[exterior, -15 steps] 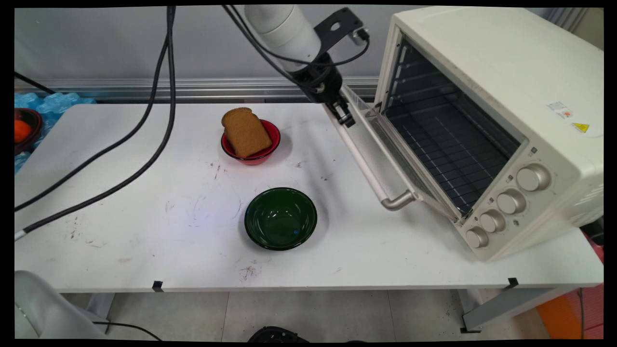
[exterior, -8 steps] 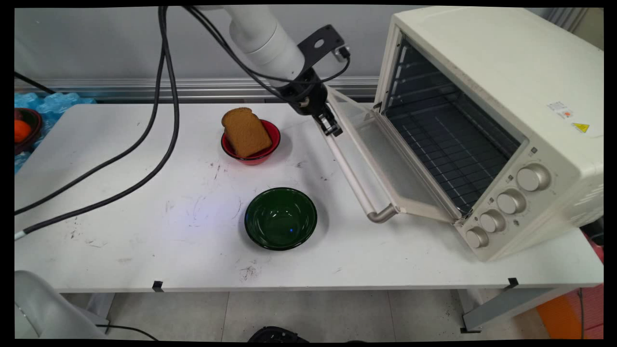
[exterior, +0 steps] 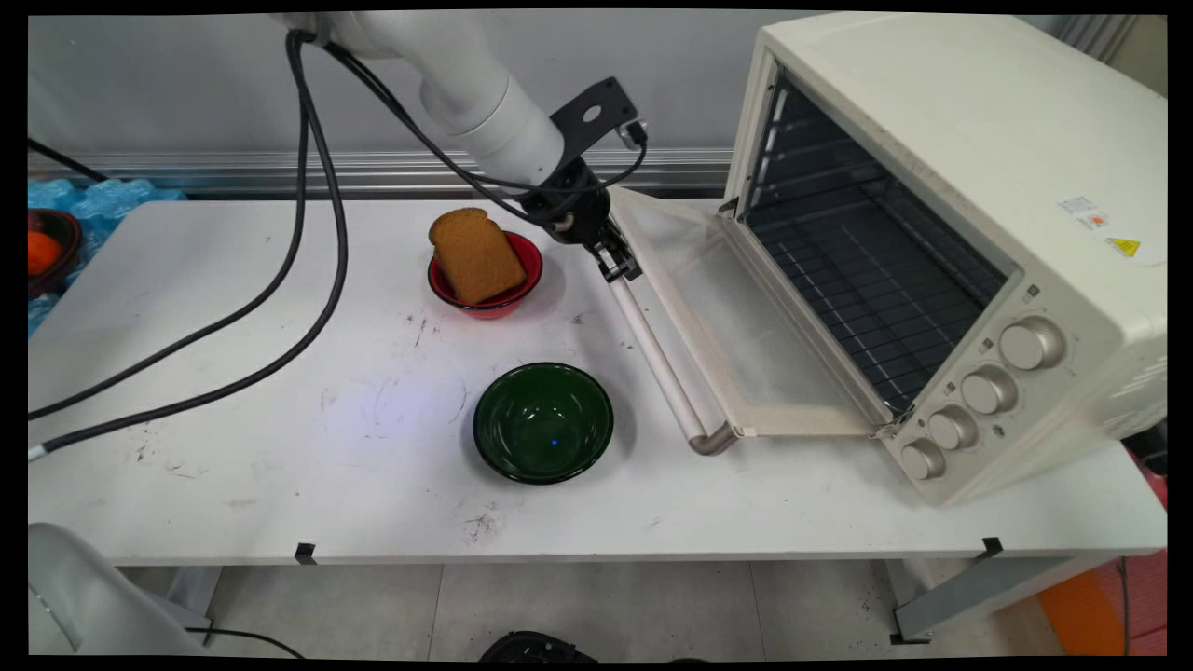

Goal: Open the oven

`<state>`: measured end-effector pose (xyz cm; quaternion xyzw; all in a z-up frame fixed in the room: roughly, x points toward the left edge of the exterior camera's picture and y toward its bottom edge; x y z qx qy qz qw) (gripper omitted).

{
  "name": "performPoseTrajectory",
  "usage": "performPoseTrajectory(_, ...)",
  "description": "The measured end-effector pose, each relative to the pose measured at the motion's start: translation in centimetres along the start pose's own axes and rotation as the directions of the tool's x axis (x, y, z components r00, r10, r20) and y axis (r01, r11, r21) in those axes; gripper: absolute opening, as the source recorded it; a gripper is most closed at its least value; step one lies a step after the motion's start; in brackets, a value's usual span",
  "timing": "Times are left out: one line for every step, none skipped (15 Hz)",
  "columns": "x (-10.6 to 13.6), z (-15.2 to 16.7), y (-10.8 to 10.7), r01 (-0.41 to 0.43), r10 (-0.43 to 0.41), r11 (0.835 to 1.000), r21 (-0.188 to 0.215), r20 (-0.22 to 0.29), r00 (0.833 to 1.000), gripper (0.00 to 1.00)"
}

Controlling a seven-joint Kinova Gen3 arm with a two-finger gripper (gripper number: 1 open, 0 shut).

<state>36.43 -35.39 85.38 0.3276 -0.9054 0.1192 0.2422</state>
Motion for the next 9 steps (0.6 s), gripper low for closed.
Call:
performPoseTrajectory(-0.2,0.0,0.0,-0.001,0.001,1.000,0.000,-0.002,1.000,0.00)
performPoseTrajectory(-0.5,0.1,0.0,-0.003,0.003,1.000,0.002,-0.004,1.000,0.00)
performPoseTrajectory(-0.6,0.1,0.0,-0.004,0.004,1.000,0.002,-0.006,1.000,0.00)
performPoseTrajectory(-0.8,0.1,0.0,-0.006,0.006,1.000,0.003,-0.008,1.000,0.00)
performPoseTrajectory(-0.9,0.0,0.0,-0.007,0.007,1.000,0.004,-0.011,1.000,0.00)
performPoseTrajectory(-1.1,-0.1,0.0,-0.009,0.009,1.000,0.004,-0.014,1.000,0.00)
performPoseTrajectory(-1.2,-0.2,0.0,-0.011,0.011,1.000,0.005,-0.017,1.000,0.00)
performPoseTrajectory(-1.3,-0.3,0.0,-0.012,0.012,1.000,0.005,-0.020,1.000,0.00)
performPoseTrajectory(-1.4,-0.5,0.0,-0.014,0.014,1.000,0.006,-0.023,1.000,0.00)
